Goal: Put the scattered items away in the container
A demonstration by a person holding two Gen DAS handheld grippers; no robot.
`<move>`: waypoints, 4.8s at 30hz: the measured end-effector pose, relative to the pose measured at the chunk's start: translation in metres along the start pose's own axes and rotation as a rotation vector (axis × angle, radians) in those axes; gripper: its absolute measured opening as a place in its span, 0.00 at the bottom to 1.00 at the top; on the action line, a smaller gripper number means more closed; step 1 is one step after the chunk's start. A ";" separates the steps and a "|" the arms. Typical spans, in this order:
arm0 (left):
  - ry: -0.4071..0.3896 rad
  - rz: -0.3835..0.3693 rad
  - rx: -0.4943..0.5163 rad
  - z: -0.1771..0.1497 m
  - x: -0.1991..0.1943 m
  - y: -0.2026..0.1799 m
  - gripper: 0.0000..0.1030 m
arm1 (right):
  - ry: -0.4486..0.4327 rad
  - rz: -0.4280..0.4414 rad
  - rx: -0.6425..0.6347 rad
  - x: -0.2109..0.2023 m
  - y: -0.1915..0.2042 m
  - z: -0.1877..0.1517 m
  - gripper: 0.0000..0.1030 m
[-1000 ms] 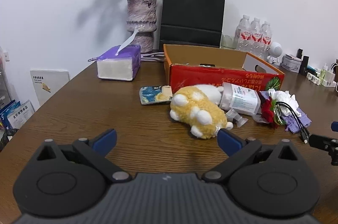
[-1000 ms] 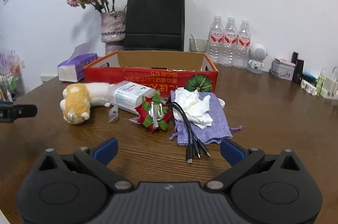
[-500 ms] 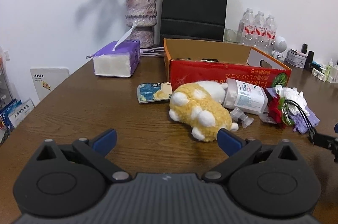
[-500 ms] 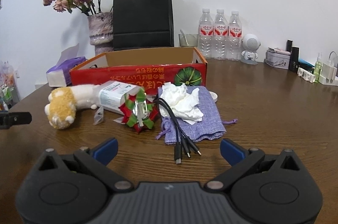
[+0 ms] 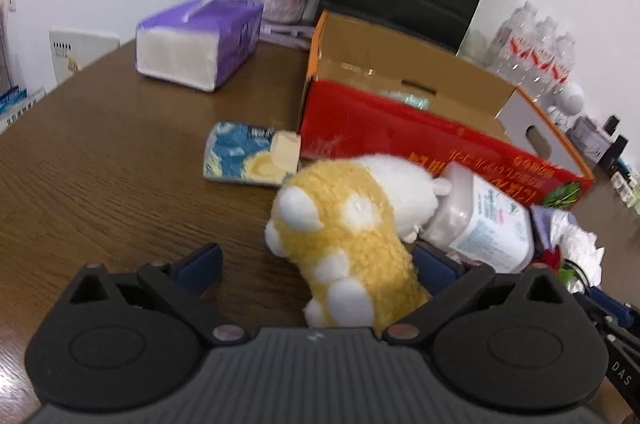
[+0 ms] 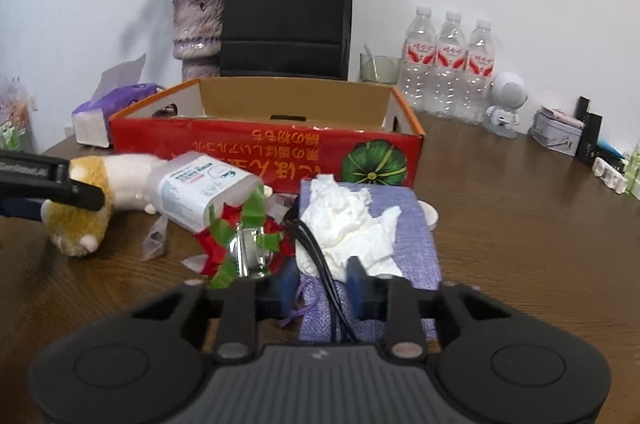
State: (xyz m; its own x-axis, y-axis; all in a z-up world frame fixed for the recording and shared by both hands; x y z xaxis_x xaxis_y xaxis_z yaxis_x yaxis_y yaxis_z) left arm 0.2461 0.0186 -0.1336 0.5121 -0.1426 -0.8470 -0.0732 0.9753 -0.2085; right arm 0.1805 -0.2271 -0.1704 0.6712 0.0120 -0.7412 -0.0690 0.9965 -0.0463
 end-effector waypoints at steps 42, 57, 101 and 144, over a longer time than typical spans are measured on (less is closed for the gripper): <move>-0.227 -0.165 0.058 0.021 -0.094 -0.009 0.49 | -0.281 -0.018 -0.097 -0.090 0.005 0.077 0.02; -0.241 -0.131 -0.057 0.141 0.001 -0.056 0.50 | -0.270 0.132 0.057 0.024 0.015 0.189 0.02; -0.351 -0.026 0.121 0.106 -0.064 -0.053 1.00 | -0.148 0.182 0.104 -0.010 -0.028 0.147 1.00; -0.083 0.063 0.223 -0.021 0.006 -0.076 0.90 | -0.055 0.015 0.060 0.019 -0.039 0.033 0.92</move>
State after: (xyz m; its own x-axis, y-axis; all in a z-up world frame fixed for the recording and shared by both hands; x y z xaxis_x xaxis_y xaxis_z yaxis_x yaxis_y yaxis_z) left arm 0.2369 -0.0603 -0.1328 0.5814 -0.0750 -0.8102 0.0785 0.9963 -0.0359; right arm 0.2201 -0.2626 -0.1606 0.7097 0.0298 -0.7038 -0.0361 0.9993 0.0059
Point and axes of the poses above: each gripper's, at about its wrist camera, not at the fingertips, and x roughly the way its jaws point, y to its left, z to its top, the point moved 10 cm from there along x, roughly the way its jaws point, and after that the axes turned 14 degrees about y, right-handed, at the moved point
